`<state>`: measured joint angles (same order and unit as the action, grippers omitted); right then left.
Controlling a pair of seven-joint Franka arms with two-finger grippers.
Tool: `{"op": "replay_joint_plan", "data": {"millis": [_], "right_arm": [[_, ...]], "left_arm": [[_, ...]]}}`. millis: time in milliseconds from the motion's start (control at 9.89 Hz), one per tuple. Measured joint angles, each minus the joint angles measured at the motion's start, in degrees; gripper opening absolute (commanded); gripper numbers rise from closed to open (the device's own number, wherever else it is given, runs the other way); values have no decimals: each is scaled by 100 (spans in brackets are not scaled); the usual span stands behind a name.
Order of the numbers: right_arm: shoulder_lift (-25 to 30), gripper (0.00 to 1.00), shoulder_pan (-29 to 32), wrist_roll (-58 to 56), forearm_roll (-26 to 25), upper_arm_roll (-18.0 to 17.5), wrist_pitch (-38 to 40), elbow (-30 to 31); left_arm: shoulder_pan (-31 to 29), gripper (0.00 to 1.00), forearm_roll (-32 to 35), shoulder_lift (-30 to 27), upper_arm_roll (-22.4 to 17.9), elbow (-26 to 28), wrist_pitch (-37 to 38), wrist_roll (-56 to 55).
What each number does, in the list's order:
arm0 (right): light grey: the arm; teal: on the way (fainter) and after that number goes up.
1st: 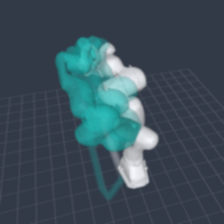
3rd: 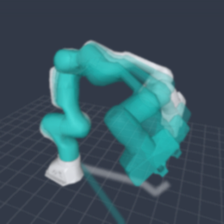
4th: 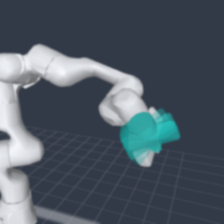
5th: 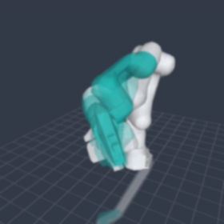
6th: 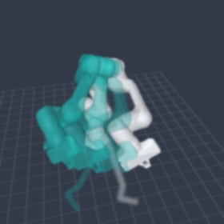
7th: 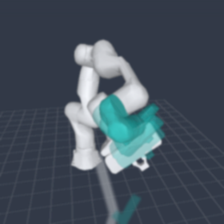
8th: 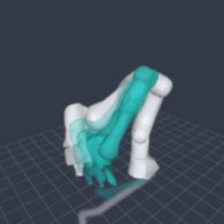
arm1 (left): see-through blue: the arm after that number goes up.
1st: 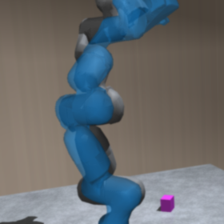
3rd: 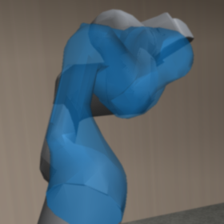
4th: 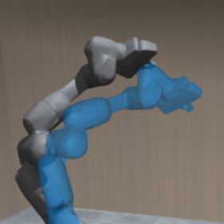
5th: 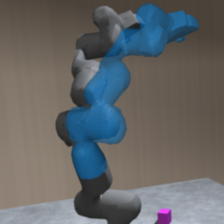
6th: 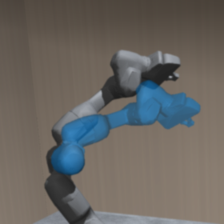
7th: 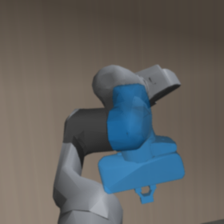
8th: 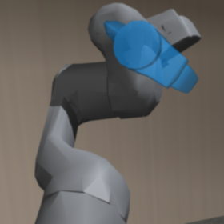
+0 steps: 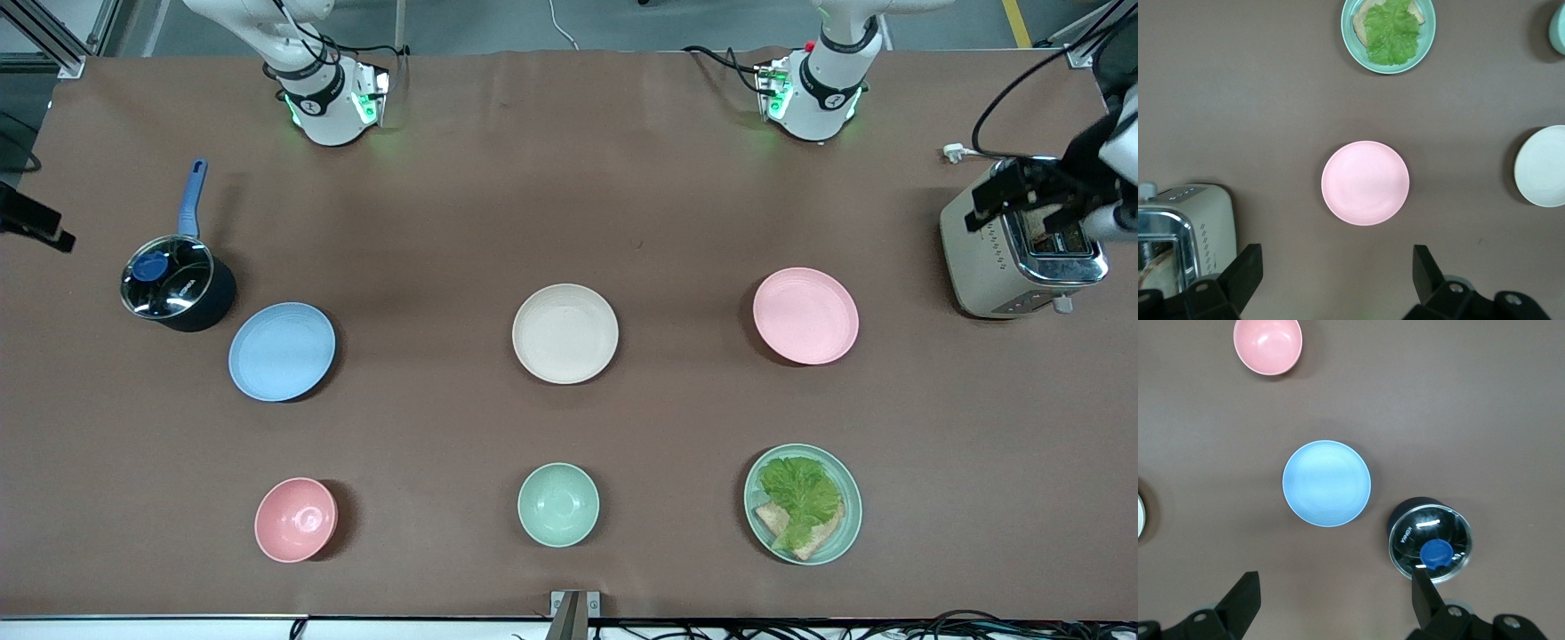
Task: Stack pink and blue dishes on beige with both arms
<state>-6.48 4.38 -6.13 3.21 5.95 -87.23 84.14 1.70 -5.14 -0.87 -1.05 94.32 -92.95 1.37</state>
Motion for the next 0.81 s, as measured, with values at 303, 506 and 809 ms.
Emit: {"op": "replay_joint_plan", "data": {"millis": [303, 506, 809], "right_arm": [[-955, 100, 16, -830, 463, 312, -955, 440], [-1279, 100, 31, -1899, 989, 628, -1971, 1191], [-1705, 100, 59, -3362, 1981, 938, -3128, 2211]], "left_arm": [[-25, 100, -470, 273, -199, 1369, -1437, 959], [-34, 97, -880, 639, -281, 1946, -2035, 1673], [-45, 82, -1131, 1220, -455, 2479, -2519, 2174]]}}
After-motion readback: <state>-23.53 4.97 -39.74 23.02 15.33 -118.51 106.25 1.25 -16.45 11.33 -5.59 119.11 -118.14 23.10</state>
